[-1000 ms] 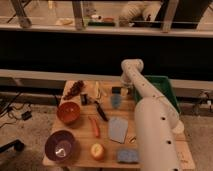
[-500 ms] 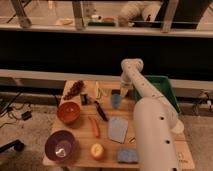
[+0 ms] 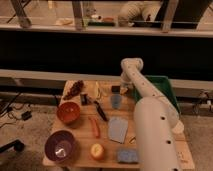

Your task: Place eraser in paper cup

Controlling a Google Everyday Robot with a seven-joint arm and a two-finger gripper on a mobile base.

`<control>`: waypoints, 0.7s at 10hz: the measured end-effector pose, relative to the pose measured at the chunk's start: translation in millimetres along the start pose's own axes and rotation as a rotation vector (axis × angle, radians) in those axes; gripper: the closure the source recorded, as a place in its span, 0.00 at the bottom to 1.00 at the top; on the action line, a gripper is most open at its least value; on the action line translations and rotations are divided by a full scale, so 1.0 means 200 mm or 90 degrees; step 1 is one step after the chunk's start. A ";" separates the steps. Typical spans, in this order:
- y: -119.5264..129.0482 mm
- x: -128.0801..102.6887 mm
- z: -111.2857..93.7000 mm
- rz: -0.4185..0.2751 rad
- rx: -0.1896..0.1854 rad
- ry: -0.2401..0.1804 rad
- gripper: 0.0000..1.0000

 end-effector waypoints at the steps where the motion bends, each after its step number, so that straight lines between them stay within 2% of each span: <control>1: -0.01 0.00 -0.03 0.001 0.008 -0.003 0.94; 4: -0.01 -0.03 -0.20 -0.001 0.039 -0.014 0.94; 7: 0.03 -0.04 -0.44 -0.010 0.080 -0.032 0.94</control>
